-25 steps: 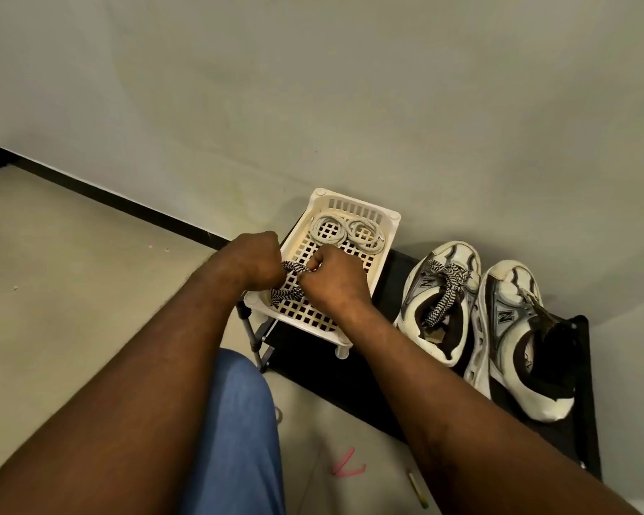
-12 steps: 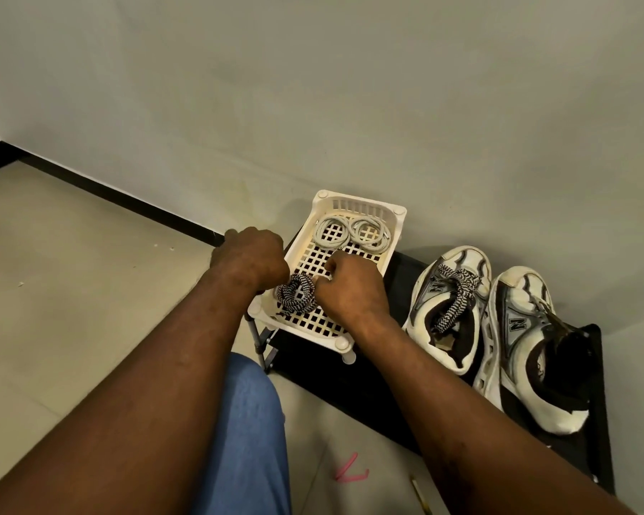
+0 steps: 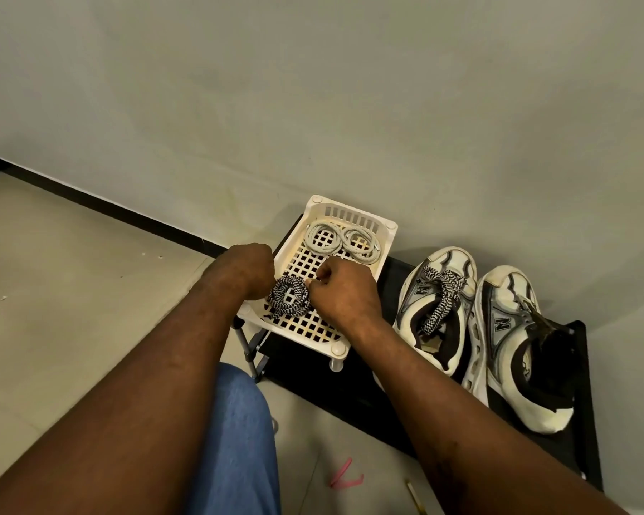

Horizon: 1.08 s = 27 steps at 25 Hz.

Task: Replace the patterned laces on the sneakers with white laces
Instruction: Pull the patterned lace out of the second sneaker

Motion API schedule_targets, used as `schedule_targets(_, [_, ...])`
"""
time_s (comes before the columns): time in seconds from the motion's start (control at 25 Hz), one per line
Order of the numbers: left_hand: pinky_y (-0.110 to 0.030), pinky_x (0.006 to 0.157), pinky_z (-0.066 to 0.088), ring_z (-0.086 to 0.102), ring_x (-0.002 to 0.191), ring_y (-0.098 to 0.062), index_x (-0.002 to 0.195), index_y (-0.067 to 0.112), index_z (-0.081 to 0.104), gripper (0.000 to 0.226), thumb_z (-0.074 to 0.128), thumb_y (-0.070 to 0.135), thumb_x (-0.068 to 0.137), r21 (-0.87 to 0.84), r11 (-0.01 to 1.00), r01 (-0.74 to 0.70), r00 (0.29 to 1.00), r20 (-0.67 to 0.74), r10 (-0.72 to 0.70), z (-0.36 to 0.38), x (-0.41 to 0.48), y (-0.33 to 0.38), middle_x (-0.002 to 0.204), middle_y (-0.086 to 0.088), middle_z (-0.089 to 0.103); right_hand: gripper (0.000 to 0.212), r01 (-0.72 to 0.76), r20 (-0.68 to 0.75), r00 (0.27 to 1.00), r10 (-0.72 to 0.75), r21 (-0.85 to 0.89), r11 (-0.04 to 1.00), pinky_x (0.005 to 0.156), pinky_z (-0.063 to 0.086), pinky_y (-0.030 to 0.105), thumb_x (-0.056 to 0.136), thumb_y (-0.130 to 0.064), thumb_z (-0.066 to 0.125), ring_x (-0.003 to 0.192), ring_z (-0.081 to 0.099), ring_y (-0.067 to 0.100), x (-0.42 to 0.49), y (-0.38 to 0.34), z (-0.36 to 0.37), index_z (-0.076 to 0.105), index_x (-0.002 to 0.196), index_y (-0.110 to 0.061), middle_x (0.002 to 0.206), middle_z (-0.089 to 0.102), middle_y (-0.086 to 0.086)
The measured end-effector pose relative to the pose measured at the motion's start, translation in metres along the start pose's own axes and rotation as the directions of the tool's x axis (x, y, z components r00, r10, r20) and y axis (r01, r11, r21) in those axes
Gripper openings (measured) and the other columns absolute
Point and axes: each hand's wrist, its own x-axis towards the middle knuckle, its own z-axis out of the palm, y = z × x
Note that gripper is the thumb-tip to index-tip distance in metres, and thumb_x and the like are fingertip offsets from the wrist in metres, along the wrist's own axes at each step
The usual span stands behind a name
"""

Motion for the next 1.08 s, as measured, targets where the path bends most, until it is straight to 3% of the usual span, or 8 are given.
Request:
schedule_targets(0.44, [-0.039, 0.084, 0.059, 0.066, 0.11, -0.034, 0.127, 0.009, 0.06, 0.029, 0.057, 0.016, 0.099, -0.034, 0.998, 0.06, 0.998, 0.015, -0.06, 0.002, 0.0, -0.004, 0.124, -0.016, 0.065, 0.02, 0.027, -0.002, 1.0, -0.027, 0.095, 0.995, 0.077, 0.051, 0.027, 0.09, -0.033, 0.073, 0.092, 0.067, 0.015, -0.003, 0.003, 0.01, 0.075, 0.105, -0.02, 0.102, 0.075, -0.002])
schedule_targets(0.6, [-0.041, 0.085, 0.061, 0.068, 0.106, -0.034, 0.126, 0.008, 0.063, 0.027, 0.057, 0.014, 0.1, -0.018, 0.998, 0.058, 0.997, 0.061, -0.057, 0.005, 0.001, -0.004, 0.122, -0.016, 0.067, 0.019, 0.051, -0.026, 0.999, -0.048, 0.121, 0.991, 0.087, 0.057, 0.033, 0.091, -0.031, 0.075, 0.098, 0.068, 0.015, -0.005, 0.007, 0.008, 0.075, 0.106, -0.021, 0.107, 0.076, -0.002])
schedule_targets(0.84, [-0.041, 0.086, 0.061, 0.069, 0.107, -0.035, 0.129, 0.008, 0.062, 0.03, 0.058, 0.014, 0.1, 0.004, 0.999, 0.042, 0.997, 0.064, -0.042, 0.007, 0.002, -0.001, 0.123, -0.016, 0.067, 0.025, 0.068, -0.025, 0.998, -0.065, 0.12, 0.99, 0.087, 0.054, 0.029, 0.091, -0.032, 0.075, 0.102, 0.069, 0.015, -0.003, 0.012, 0.009, 0.074, 0.113, -0.021, 0.112, 0.076, -0.002])
schedule_targets(1.08, [-0.041, 0.085, 0.06, 0.067, 0.098, -0.029, 0.111, 0.015, 0.067, 0.02, 0.068, 0.017, 0.092, -0.004, 1.0, 0.01, 0.999, -0.045, -0.01, 0.002, 0.001, -0.002, 0.112, -0.01, 0.07, 0.027, 0.084, -0.042, 0.996, -0.079, 0.144, 0.986, 0.091, 0.056, 0.032, 0.091, -0.032, 0.075, 0.104, 0.068, 0.013, -0.006, 0.012, 0.01, 0.074, 0.115, -0.022, 0.114, 0.075, -0.004])
